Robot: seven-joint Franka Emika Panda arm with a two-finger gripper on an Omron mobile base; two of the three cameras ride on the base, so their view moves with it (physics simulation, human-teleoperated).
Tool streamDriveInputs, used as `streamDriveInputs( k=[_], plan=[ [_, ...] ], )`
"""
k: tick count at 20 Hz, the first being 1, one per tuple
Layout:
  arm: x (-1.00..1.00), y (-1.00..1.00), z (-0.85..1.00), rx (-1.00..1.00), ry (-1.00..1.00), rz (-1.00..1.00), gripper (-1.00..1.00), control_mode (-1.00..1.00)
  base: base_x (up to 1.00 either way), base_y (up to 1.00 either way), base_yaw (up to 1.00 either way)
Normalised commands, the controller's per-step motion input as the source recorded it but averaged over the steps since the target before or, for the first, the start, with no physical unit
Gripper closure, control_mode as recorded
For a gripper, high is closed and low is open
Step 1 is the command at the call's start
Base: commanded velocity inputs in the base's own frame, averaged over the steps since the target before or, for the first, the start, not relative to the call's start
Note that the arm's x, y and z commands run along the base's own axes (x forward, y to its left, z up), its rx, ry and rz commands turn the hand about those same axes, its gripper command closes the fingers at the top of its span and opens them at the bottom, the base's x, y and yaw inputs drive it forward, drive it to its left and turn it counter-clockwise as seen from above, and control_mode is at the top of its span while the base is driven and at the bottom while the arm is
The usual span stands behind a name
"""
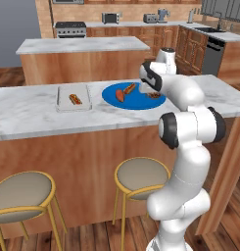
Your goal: Place one cooked food and one vegetable from the large plate to each tupperware container.
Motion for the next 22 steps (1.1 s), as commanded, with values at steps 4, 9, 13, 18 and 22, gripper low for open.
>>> streamDriveInputs(
  k=[4, 9, 13, 18, 22],
  plan=[
    [-0.09, -0.11, -0.05, 0.0, 0.02, 0.0, 1.0, -1.0, 0.0, 0.0, 0.0],
    [-0.36, -0.01, 0.19, -0.01, -0.07, -0.01, 1.0, -1.0, 0.0, 0.0, 0.0],
    [-0.6, 0.45, 0.68, -0.04, -0.45, 0.0, 1.0, -1.0, 0.0, 0.0, 0.0],
    [-0.33, 0.95, 0.48, -0.02, -0.32, 0.0, 1.0, -1.0, 0.0, 0.0, 0.0],
    [-0.21, 0.97, 0.11, 0.05, -0.13, 0.0, 1.0, -1.0, 0.0, 0.0, 0.0]
  ],
)
